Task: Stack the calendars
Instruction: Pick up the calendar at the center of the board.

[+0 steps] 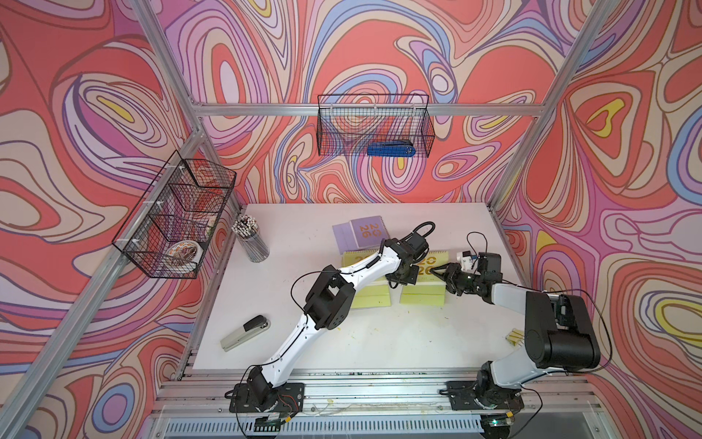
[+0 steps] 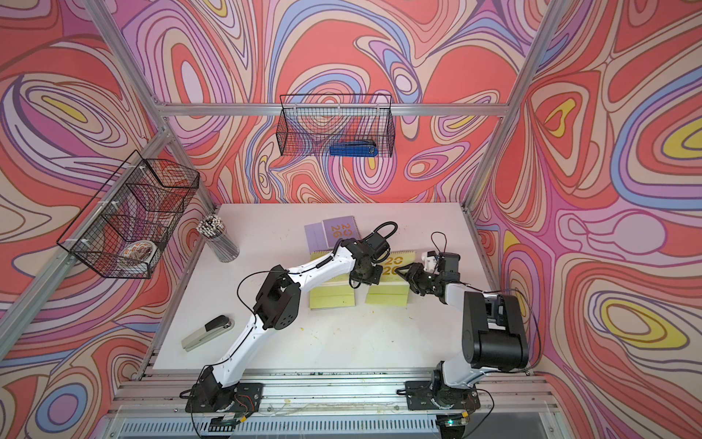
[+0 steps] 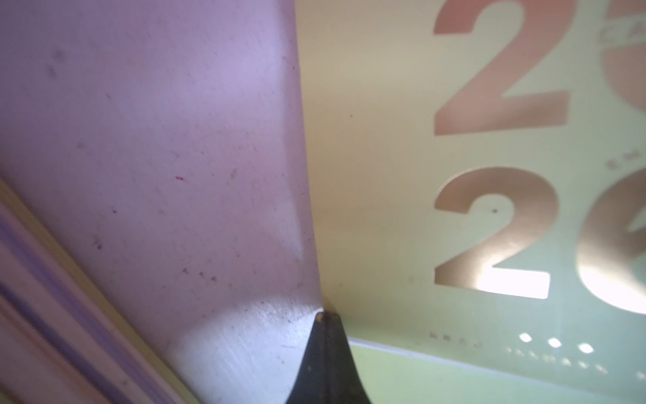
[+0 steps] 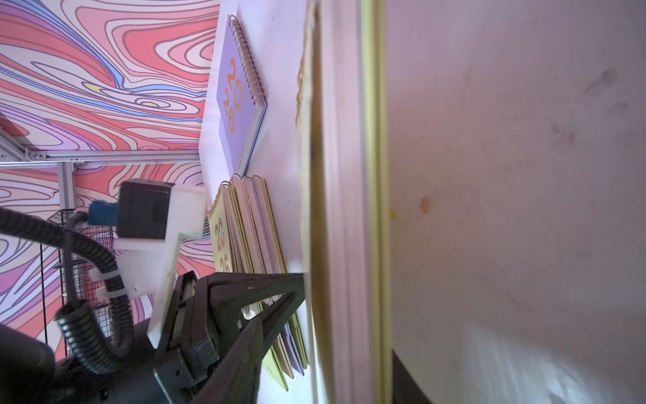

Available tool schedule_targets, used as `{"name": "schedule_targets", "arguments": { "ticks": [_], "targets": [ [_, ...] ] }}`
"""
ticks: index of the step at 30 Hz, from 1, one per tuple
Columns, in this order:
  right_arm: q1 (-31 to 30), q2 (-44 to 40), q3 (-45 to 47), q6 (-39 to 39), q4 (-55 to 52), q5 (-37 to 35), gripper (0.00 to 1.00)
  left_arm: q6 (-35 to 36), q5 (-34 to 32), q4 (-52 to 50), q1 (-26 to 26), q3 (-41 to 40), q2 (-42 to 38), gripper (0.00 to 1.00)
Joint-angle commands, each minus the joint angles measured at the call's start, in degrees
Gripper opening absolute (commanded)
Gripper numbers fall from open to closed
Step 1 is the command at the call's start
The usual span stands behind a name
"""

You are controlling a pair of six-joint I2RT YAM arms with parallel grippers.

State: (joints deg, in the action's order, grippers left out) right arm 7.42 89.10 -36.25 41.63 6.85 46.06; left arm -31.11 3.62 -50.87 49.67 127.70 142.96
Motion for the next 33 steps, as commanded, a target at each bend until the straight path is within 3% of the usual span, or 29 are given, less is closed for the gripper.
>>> {"name": "schedule_targets", "arguments": {
  "ticks": [1, 10, 20, 27, 33],
  "targets": [
    [-0.3, -2.8, 0.9, 0.0, 0.4, -1.0, 0.43, -0.4, 1.8, 0.2, 0.6, -1.7, -1.0, 0.00],
    [-0.1, -5.8, 1.1, -0.8, -2.3, -4.1, 0.31, -0.5, 1.9, 0.3, 0.5, -2.1, -2.1, 0.00],
    [0.0, -11.3, -1.6, -5.4, -11.8, -8.6, 0.00, -1.1, 1.5, 1.0, 0.6, -2.2, -5.7, 0.00],
    [0.0, -18.0, -4.3, -7.9, -19.1, -10.1, 0.00, -2.0, 1.0, 1.3, 0.6, -3.8, -11.5, 0.00],
    [-0.2, -22.2, -5.5, -5.5, -20.3, -6.7, 0.00, -2.4, 0.3, 1.0, -0.2, -8.5, -20.6, 0.00]
  ]
}}
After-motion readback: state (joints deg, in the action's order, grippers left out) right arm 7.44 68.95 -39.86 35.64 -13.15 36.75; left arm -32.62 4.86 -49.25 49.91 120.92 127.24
